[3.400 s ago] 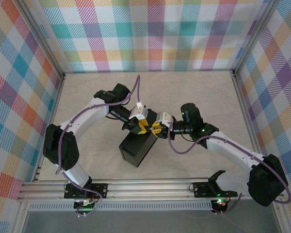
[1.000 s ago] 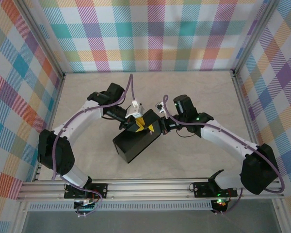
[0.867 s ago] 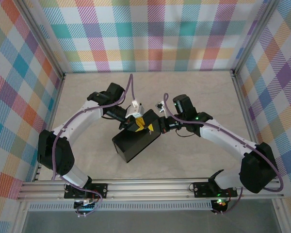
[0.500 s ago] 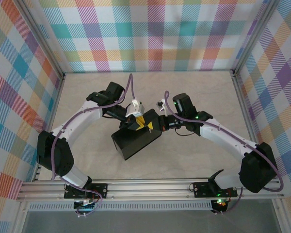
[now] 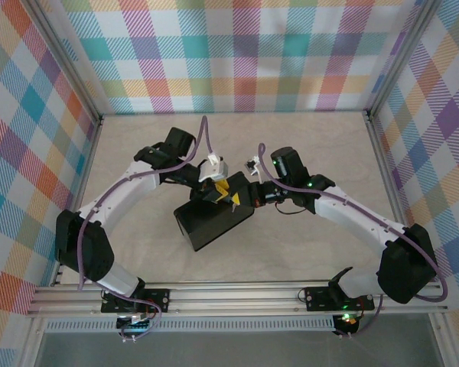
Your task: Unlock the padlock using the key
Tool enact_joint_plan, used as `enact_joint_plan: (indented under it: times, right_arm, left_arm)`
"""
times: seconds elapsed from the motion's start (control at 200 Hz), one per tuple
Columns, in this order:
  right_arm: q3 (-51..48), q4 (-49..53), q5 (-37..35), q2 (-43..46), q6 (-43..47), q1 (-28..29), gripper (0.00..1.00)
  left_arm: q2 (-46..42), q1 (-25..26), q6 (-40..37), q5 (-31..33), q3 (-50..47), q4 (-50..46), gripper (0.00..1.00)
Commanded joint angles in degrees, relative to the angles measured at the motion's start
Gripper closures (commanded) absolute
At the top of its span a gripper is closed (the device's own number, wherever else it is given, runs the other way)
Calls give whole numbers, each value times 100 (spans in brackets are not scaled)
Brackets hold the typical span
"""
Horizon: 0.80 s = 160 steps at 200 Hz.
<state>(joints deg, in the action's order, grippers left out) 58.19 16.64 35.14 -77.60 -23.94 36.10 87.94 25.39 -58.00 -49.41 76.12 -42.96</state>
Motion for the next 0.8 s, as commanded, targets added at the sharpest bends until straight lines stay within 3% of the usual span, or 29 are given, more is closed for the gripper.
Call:
enact_joint_plan:
  times: [0.0,0.195,0.275,0.3,0.305,0.31,0.32,0.335,0.605,0.795]
  right_arm:
    - [205,162,-153,3,239,11,96]
    - [403,256,-336,40,738,11,73]
    - [576,339,-326,-102,944,11,67]
    - [636,376,-311,-157,1024,11,67]
    - [651,384,-299,-167,1041,11,66]
    - [659,393,-294,-176,1059,11,66]
    - [676,399,-283,-198,1076,18,66]
    - [691,413,-280,-221,1120,20,66]
    - [769,416,-273,-325,1666,176,58]
    - [822,655,-1037,-342,2119,350,51]
  left_arm:
    - [-289,-167,377,68,-126,403,74]
    - [-557,-464,1283,249,-255,1105,71]
    - [-561,-584,1727,520,-255,1219,63]
    - [-565,-625,1818,573,-247,1207,47]
    - [-566,-628,1836,586,-251,1205,38]
    - [-567,-634,1853,592,-253,1203,20]
    - [-570,-643,1884,621,-259,1200,5]
    - [-574,-653,1931,646,-268,1194,1]
    - [-894,-873,3100,1460,-541,1569,0]
    - [-822,-970,4054,2373,-251,1653,0]
